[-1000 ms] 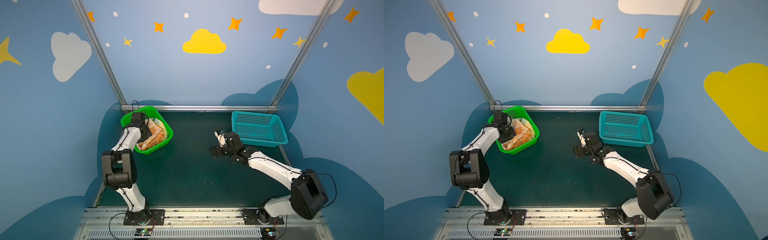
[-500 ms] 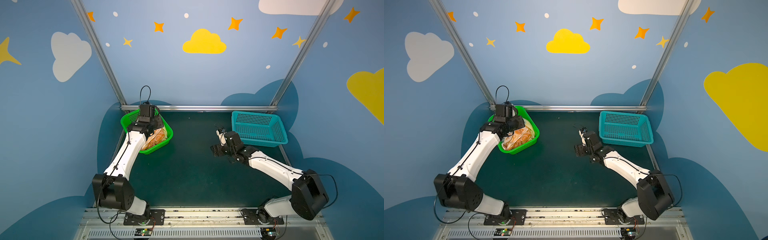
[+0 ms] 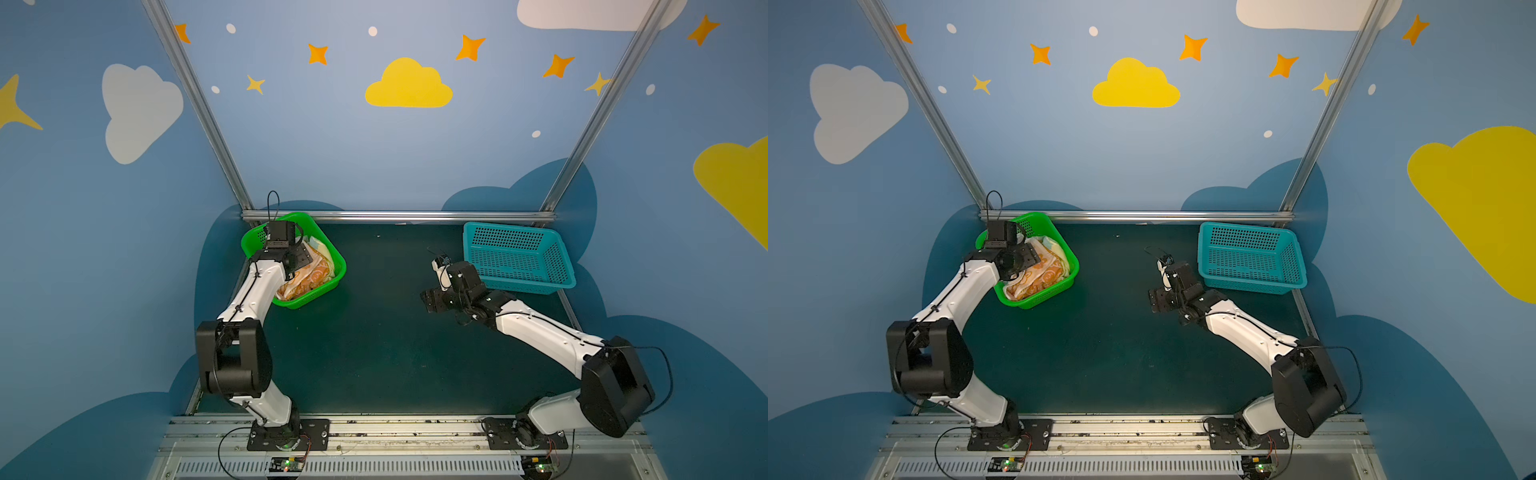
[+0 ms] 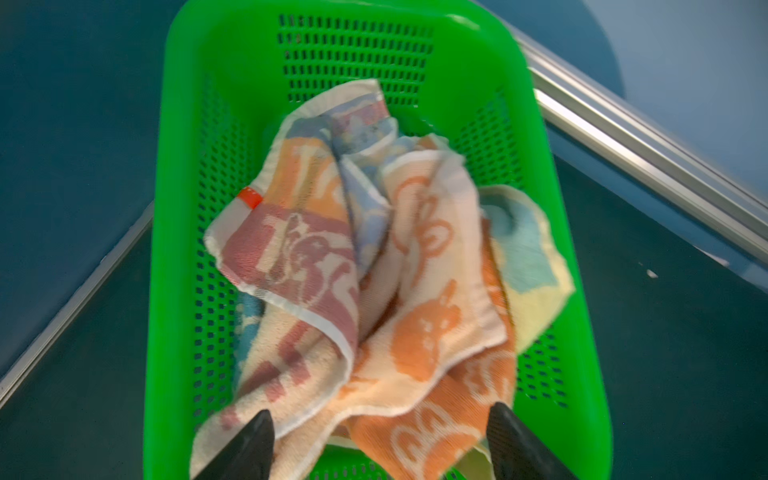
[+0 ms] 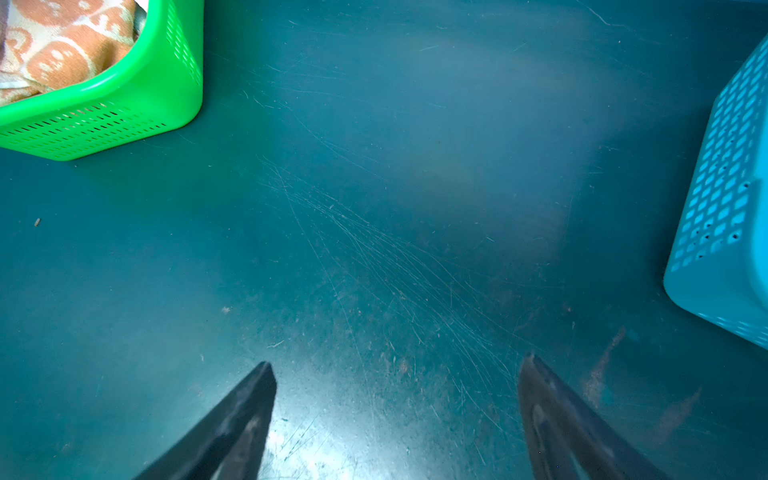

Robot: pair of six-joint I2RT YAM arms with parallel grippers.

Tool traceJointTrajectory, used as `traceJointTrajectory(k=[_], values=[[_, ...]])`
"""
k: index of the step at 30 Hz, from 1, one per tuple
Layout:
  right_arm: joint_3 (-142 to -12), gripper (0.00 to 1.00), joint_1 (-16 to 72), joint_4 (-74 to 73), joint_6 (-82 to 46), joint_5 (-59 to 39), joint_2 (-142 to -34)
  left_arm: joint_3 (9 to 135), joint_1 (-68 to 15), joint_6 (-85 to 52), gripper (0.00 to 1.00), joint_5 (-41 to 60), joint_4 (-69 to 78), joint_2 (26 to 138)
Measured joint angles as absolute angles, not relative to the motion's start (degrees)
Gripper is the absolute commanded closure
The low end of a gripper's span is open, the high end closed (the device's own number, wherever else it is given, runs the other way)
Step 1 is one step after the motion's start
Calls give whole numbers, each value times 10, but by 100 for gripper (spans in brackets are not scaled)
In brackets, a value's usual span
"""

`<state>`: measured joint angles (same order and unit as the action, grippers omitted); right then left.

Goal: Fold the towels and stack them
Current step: 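Lower the left gripper onto the pink-and-blue towel and grasp it, then lift the towel out with the left gripper and drop it on the table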

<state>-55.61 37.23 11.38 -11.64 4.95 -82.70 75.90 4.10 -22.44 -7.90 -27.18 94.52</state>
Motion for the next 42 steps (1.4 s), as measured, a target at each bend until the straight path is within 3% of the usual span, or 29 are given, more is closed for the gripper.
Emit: traceJointTrajectory(k=[9,11,13,18,24,29,35,42], values=[[-560,13,373,119,-116,50,-828,787,84,-260,26,-52,-270,1035],[-560,13,373,119,-116,50,-829,798,87,-265,37,-46,-269,1056],[-560,13,374,121,-116,50,-830,808,88,-271,58,-43,-269,1072],[-560,13,376,128,-116,51,-834,814,89,-275,96,-43,-269,1084],[-561,13,378,131,-116,50,-841,815,86,-263,96,-29,-271,1065],[-561,13,379,131,-118,50,-843,806,65,-241,96,20,-266,977],[-562,13,380,116,-118,42,-843,804,-20,-204,96,89,-243,860],[-542,13,380,56,-117,15,-813,805,-124,-184,96,150,-232,823]])
